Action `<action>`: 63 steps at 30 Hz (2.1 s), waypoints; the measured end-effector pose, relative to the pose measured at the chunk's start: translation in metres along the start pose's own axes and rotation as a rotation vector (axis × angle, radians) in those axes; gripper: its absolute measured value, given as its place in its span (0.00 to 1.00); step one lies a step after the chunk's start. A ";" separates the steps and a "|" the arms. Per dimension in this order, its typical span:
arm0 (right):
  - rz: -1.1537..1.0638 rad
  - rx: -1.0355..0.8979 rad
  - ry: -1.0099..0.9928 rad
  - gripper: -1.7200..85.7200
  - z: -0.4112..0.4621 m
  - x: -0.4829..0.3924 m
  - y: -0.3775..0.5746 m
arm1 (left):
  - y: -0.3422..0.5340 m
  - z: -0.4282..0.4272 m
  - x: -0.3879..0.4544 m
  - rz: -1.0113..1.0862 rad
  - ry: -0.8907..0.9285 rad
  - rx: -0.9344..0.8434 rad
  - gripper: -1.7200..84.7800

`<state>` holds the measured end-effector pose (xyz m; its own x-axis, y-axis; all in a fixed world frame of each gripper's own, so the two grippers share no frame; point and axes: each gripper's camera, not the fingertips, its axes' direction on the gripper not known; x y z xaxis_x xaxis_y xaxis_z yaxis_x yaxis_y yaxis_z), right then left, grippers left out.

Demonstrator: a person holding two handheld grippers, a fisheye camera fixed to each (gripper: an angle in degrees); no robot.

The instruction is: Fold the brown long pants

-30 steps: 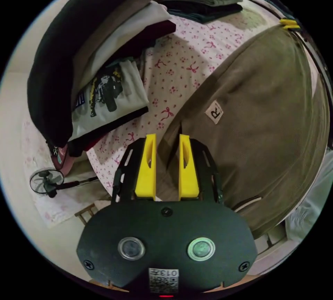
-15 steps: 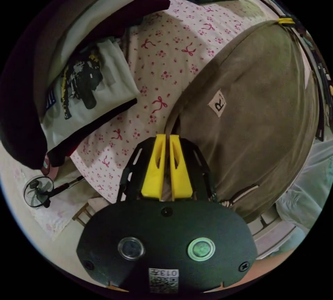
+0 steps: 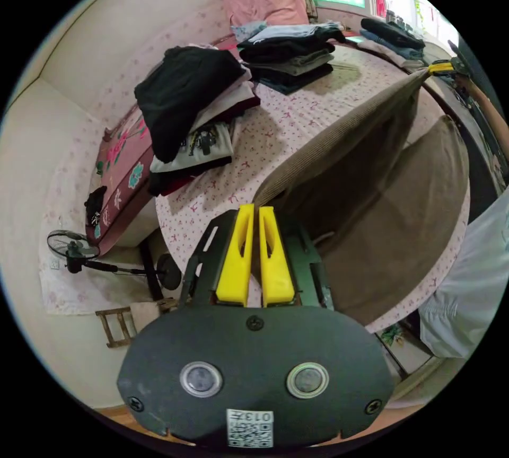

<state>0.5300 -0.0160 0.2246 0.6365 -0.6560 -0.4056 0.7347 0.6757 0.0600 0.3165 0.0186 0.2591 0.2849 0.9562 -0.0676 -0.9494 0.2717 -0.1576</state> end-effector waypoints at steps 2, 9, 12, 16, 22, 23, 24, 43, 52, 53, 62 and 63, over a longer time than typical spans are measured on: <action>0.058 0.018 0.016 0.03 -0.020 -0.030 0.043 | 0.029 -0.016 0.023 -0.002 -0.014 0.015 0.03; 0.252 -0.009 -0.013 0.03 -0.029 -0.113 0.157 | 0.132 -0.029 0.117 0.019 -0.001 -0.082 0.03; 0.298 -0.088 -0.032 0.03 -0.009 -0.150 0.193 | 0.162 -0.004 0.147 0.033 0.045 -0.160 0.03; 0.271 -0.184 -0.003 0.04 0.021 -0.188 0.221 | 0.184 0.032 0.166 -0.004 0.105 -0.208 0.02; 0.248 -0.152 0.010 0.03 0.006 -0.214 0.242 | 0.191 0.030 0.175 0.031 0.100 -0.201 0.03; 0.236 -0.123 0.024 0.03 -0.004 -0.221 0.249 | 0.192 0.028 0.177 0.039 0.091 -0.195 0.03; 0.231 -0.110 0.032 0.03 -0.008 -0.225 0.252 | 0.194 0.024 0.179 0.048 0.076 -0.186 0.03; 0.106 -0.096 0.034 0.10 -0.017 -0.327 0.322 | 0.223 0.025 0.208 0.008 0.126 -0.165 0.10; -0.341 -0.014 -0.122 0.11 -0.007 -0.432 0.278 | 0.155 0.042 0.296 0.238 0.304 -0.001 0.12; -0.356 -0.014 -0.116 0.10 -0.004 -0.436 0.275 | 0.151 0.045 0.300 0.257 0.310 -0.003 0.12; -0.371 -0.038 -0.145 0.08 0.008 -0.435 0.276 | 0.118 0.086 0.298 0.338 0.426 -0.094 0.05; -0.374 -0.042 -0.146 0.07 0.009 -0.435 0.276 | 0.115 0.089 0.294 0.345 0.447 -0.095 0.04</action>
<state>0.4583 0.4524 0.4260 0.3562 -0.8979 -0.2587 0.9134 0.3930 -0.1061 0.2790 0.3409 0.3083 0.0083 0.8430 -0.5379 -0.9871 -0.0790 -0.1390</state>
